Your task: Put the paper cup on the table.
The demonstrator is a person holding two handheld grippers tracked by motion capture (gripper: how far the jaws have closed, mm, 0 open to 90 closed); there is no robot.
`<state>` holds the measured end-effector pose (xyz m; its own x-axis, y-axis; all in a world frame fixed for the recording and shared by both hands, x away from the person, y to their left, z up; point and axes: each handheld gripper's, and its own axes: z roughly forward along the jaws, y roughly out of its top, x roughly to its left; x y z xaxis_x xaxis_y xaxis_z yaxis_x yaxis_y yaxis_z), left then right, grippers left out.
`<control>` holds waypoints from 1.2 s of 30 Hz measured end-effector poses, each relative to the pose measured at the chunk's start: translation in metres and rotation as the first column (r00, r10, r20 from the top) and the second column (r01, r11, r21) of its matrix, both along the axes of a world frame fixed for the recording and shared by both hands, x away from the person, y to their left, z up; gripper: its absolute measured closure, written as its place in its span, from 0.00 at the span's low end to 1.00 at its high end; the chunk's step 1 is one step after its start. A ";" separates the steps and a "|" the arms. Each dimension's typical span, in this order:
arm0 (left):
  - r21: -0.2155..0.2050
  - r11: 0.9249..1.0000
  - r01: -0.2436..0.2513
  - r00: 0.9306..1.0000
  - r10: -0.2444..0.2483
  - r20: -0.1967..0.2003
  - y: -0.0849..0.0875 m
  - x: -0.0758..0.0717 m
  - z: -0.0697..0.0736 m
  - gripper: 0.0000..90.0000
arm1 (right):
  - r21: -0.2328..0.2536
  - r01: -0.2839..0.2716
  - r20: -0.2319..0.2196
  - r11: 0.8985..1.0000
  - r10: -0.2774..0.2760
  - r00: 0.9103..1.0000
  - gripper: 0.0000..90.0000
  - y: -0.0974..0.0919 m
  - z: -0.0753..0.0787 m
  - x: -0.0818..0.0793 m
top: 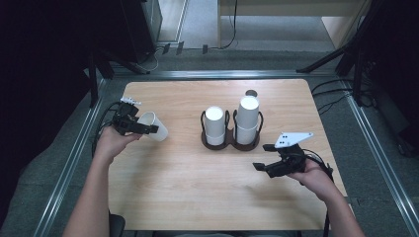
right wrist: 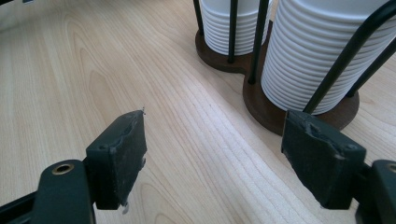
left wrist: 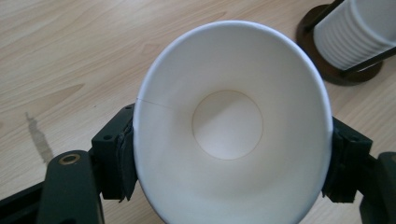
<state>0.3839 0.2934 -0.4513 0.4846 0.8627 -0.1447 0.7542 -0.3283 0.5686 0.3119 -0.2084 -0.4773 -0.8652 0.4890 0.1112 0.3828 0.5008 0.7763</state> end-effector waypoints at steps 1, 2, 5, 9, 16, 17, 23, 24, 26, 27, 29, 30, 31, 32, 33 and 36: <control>0.008 1.000 -0.009 1.000 0.009 -0.009 0.003 0.001 -0.002 0.25 | 0.001 0.002 -0.001 1.000 -0.002 1.000 0.25 0.000 0.000 0.000; 0.008 1.000 -0.009 1.000 0.009 -0.009 0.003 0.001 -0.002 0.25 | 0.000 0.002 -0.002 1.000 -0.002 1.000 0.25 0.000 0.000 0.000; 0.024 0.999 -0.028 1.000 0.028 -0.013 0.006 0.001 -0.004 0.25 | -0.001 0.008 0.002 1.000 -0.008 1.000 0.25 -0.001 0.000 0.000; 0.051 0.998 -0.047 0.999 0.048 -0.020 0.010 0.002 -0.007 0.24 | 0.007 0.014 0.008 1.000 -0.014 1.000 0.25 -0.001 0.001 0.001; 0.130 0.990 -0.052 0.998 0.057 -0.035 0.008 0.004 -0.015 0.24 | 0.004 0.014 0.004 1.000 -0.014 1.000 0.25 0.000 0.000 0.001; 0.138 0.989 -0.050 0.998 0.056 -0.038 0.007 0.004 -0.016 0.24 | 0.003 0.014 0.002 1.000 -0.014 1.000 0.25 0.000 0.000 0.001; 0.156 0.987 -0.049 0.998 0.055 -0.029 0.004 0.005 -0.018 0.23 | -0.001 0.013 0.000 1.000 -0.013 1.000 0.25 0.000 0.000 0.001; 0.169 0.985 -0.045 0.998 0.050 -0.027 0.002 0.005 -0.018 0.23 | -0.002 0.013 0.000 1.000 -0.013 1.000 0.25 0.001 -0.001 0.001; 0.169 0.985 -0.046 0.998 0.051 -0.026 0.000 0.005 -0.018 0.23 | -0.003 0.013 0.002 1.000 -0.013 1.000 0.25 0.001 -0.001 0.001; 0.173 0.984 -0.042 0.998 0.047 -0.028 -0.001 0.005 -0.018 0.23 | -0.003 0.013 0.002 1.000 -0.013 1.000 0.25 0.001 -0.001 0.001; 0.175 0.984 -0.041 0.998 0.047 -0.030 -0.004 0.006 -0.018 0.22 | -0.003 0.012 0.002 1.000 -0.012 1.000 0.25 0.002 -0.001 0.001; 0.171 0.985 -0.033 0.999 0.039 -0.031 -0.005 0.007 -0.018 0.21 | -0.003 0.010 0.003 1.000 -0.010 1.000 0.25 0.002 -0.001 0.001; 0.171 0.985 -0.033 0.999 0.039 -0.031 -0.005 0.007 -0.018 0.21 | -0.003 0.010 0.003 1.000 -0.010 1.000 0.25 0.002 -0.001 0.001; 0.168 0.985 -0.028 0.999 0.034 -0.032 -0.006 0.007 -0.018 0.21 | -0.002 0.010 0.003 1.000 -0.010 1.000 0.25 0.002 -0.001 0.001; 0.165 0.986 -0.027 0.999 0.033 -0.033 -0.006 0.007 -0.019 0.21 | 0.001 0.008 0.001 1.000 -0.008 1.000 0.25 0.002 -0.001 0.001; 0.157 0.987 -0.025 0.999 0.032 -0.039 -0.007 0.008 -0.019 0.20 | 0.005 0.013 -0.003 1.000 -0.013 1.000 0.25 0.001 -0.001 0.002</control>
